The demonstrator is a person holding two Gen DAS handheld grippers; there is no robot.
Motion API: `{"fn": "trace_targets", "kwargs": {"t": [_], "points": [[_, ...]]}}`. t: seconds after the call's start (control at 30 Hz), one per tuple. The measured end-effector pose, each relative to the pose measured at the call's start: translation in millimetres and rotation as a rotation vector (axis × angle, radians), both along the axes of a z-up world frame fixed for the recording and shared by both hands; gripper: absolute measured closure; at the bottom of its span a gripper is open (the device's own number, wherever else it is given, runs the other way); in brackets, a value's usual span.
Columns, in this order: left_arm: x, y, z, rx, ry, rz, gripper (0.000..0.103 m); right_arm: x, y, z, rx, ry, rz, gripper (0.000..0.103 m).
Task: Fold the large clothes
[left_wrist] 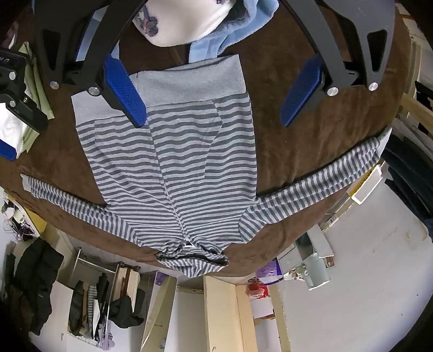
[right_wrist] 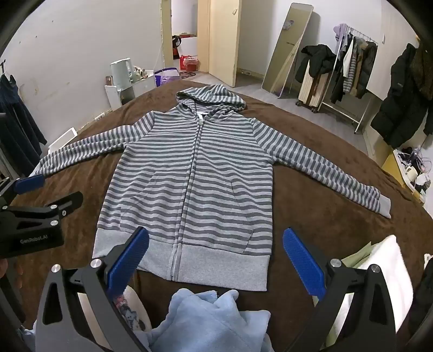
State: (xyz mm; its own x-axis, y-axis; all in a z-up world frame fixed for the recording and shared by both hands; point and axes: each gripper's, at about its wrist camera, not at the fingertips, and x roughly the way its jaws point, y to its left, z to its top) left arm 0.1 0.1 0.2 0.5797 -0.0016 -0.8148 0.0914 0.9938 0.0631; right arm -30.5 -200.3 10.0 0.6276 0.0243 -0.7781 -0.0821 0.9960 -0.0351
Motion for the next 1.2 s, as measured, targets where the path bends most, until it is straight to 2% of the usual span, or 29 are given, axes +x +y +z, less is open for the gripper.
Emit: {"fn": "trace_targets", "kwargs": {"t": [0.47,1.2], "points": [[2.6,-1.4,8.6,0.005,-0.005,0.0,0.006,-0.6,-1.9,1.3,0.0,0.007,0.003,0.006],[-2.9,-0.7,2.6,0.009,-0.012,-0.003,0.006,-2.8,1.6,-4.4,-0.006,0.009,0.001,0.006]]}}
